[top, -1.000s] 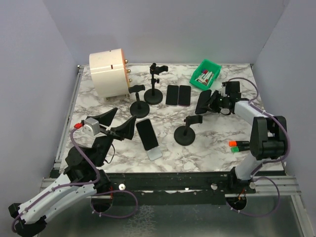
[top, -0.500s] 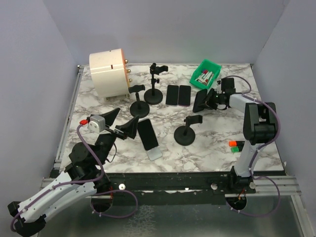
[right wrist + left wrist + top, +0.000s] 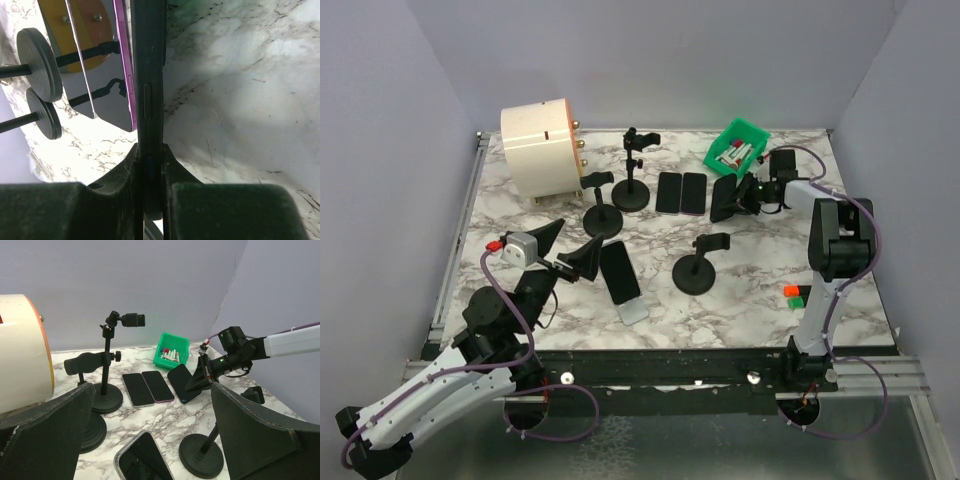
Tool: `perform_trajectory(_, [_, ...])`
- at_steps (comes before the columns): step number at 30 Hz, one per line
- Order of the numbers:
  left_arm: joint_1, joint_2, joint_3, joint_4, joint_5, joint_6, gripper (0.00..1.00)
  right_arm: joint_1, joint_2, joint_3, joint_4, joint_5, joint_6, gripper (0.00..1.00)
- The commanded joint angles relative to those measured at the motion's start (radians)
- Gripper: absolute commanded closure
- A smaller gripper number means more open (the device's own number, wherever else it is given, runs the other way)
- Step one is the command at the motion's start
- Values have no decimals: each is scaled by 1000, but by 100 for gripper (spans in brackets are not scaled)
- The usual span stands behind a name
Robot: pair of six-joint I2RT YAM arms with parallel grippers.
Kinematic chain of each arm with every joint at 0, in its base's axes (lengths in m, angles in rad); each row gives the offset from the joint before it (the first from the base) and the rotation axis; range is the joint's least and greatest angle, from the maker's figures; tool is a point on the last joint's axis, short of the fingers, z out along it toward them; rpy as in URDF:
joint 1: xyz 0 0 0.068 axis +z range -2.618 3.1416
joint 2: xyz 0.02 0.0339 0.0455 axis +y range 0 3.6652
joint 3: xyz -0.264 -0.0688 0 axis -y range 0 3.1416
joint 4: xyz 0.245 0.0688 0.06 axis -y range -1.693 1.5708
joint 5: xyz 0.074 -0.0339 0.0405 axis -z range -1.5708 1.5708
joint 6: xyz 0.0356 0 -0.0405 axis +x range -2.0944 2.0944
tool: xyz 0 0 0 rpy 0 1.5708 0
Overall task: Remove the phone from the phone stand
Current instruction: Place the phone at the center of the board.
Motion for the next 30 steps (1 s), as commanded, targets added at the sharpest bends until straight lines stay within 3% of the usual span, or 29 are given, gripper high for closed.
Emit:
perform_trajectory(1, [-1,16,15,-6,-11,16,1,4,70,16,7,13,-12,84])
perform_trajectory(6, [0,18,14,-6,-10,12,1,3,22,-44,27,69,12,59])
perform_trajectory(9, [0,18,13,-6,-6,7,1,4,-3,-71,22,110,22,50])
perform_trajectory(30, [0,31,13,-10,9,-12,1,-9,-140,-174,12,355,25,43])
